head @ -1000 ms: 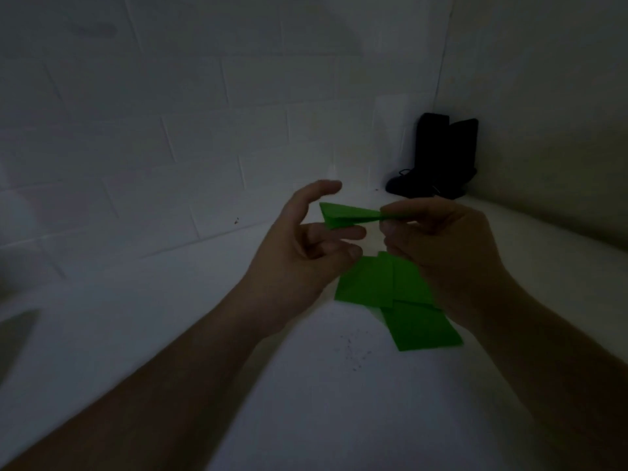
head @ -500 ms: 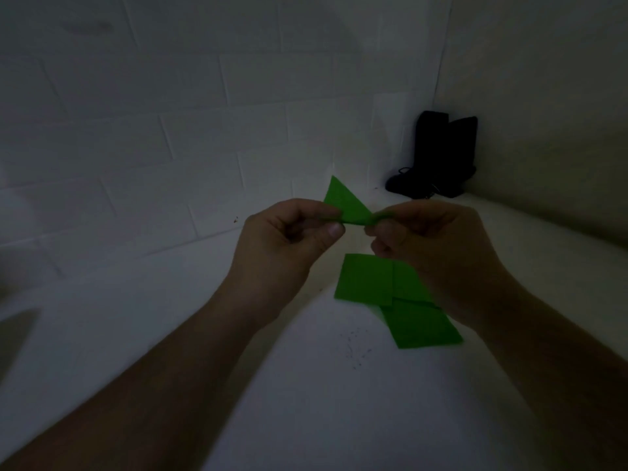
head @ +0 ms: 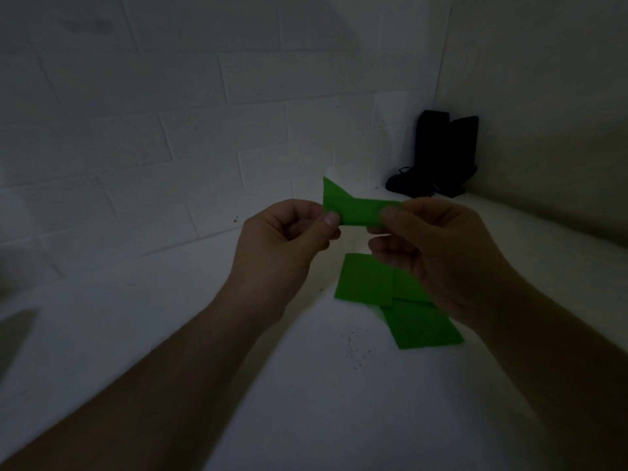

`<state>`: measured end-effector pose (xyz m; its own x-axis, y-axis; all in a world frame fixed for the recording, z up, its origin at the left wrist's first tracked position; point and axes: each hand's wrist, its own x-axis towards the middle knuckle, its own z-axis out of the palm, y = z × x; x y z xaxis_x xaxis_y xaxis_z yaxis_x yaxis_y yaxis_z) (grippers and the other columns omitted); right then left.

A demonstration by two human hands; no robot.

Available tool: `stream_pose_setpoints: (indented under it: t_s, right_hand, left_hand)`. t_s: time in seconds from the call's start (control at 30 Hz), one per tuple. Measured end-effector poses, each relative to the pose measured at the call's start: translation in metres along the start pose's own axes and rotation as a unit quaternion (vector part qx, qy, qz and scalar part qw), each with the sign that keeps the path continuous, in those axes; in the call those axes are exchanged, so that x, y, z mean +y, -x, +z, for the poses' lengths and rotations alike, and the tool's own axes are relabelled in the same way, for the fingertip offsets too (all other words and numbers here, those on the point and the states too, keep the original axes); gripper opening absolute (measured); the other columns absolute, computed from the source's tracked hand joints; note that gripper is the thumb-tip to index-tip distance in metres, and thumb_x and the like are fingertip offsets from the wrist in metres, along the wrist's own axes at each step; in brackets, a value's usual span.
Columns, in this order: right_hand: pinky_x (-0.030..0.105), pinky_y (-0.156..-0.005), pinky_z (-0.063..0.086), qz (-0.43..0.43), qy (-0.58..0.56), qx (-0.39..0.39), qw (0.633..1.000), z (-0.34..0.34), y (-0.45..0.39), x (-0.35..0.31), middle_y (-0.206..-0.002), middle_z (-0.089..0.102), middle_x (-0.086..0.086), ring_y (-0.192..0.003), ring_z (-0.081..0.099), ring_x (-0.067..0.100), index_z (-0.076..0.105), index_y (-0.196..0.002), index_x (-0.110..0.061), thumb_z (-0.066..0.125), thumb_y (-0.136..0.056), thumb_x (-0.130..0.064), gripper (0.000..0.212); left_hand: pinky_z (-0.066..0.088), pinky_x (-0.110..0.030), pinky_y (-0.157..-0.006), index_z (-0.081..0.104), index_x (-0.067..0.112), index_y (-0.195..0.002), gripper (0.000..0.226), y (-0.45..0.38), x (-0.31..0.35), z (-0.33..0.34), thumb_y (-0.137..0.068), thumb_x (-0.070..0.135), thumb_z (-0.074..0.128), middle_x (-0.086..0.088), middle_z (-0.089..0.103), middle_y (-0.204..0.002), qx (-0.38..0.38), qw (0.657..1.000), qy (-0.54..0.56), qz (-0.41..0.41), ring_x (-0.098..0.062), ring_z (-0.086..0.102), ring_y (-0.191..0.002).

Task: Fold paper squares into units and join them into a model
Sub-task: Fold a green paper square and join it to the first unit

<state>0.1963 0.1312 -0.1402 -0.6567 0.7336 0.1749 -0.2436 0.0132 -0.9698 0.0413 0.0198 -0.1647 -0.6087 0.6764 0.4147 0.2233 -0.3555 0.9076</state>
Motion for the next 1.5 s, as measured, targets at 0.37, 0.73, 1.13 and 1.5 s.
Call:
stream_pose_setpoints:
  t_s: [0.37, 0.73, 1.13, 1.5]
  right_hand:
    - [0.03, -0.076, 0.062, 0.025, 0.049, 0.0, 0.998, -0.009, -0.005, 0.001, -0.088, 0.076, 0.017, -0.083, 0.076, 0.026, 0.074, -0.081, -0.007, 0.077, -0.064, -0.018, 0.02]
    - [0.032, -0.072, 0.062, 0.031, 0.038, 0.021, 0.999, -0.005, -0.003, 0.0, -0.076, 0.071, 0.013, -0.067, 0.069, 0.019, 0.069, -0.062, -0.017, 0.074, -0.083, -0.005, 0.025]
    - [0.033, -0.072, 0.06, 0.052, -0.019, 0.04, 0.998, -0.006, -0.006, 0.002, -0.083, 0.07, 0.013, -0.066, 0.068, 0.018, 0.063, -0.107, -0.011, 0.076, -0.079, -0.003, 0.032]
    - [0.033, -0.078, 0.063, 0.0, 0.059, 0.024, 0.998, -0.002, -0.003, 0.006, -0.085, 0.078, 0.011, -0.079, 0.075, 0.022, 0.066, -0.112, -0.015, 0.076, -0.084, -0.005, 0.031]
  left_hand:
    - [0.059, -0.039, -0.085, 0.072, 0.004, -0.092, 0.006, -0.001, 0.001, -0.002, -0.087, 0.004, 0.076, -0.018, 0.076, -0.089, 0.026, 1.0, 0.002, 0.012, -0.021, 0.071, -0.082]
    - [0.059, -0.033, -0.079, 0.07, 0.006, -0.091, 0.003, 0.001, 0.006, 0.005, -0.093, 0.004, 0.068, -0.01, 0.073, -0.079, 0.013, 0.996, 0.064, -0.061, -0.021, 0.071, -0.079]
    - [0.06, -0.029, -0.077, 0.062, 0.01, -0.101, 0.018, 0.001, 0.013, 0.005, -0.091, -0.004, 0.068, -0.014, 0.075, -0.08, 0.028, 0.98, 0.144, -0.136, -0.021, 0.074, -0.079]
    - [0.06, -0.029, -0.074, 0.063, 0.009, -0.097, 0.016, 0.001, 0.013, 0.008, -0.091, -0.005, 0.067, -0.015, 0.075, -0.079, 0.012, 0.984, 0.119, -0.129, -0.021, 0.075, -0.079]
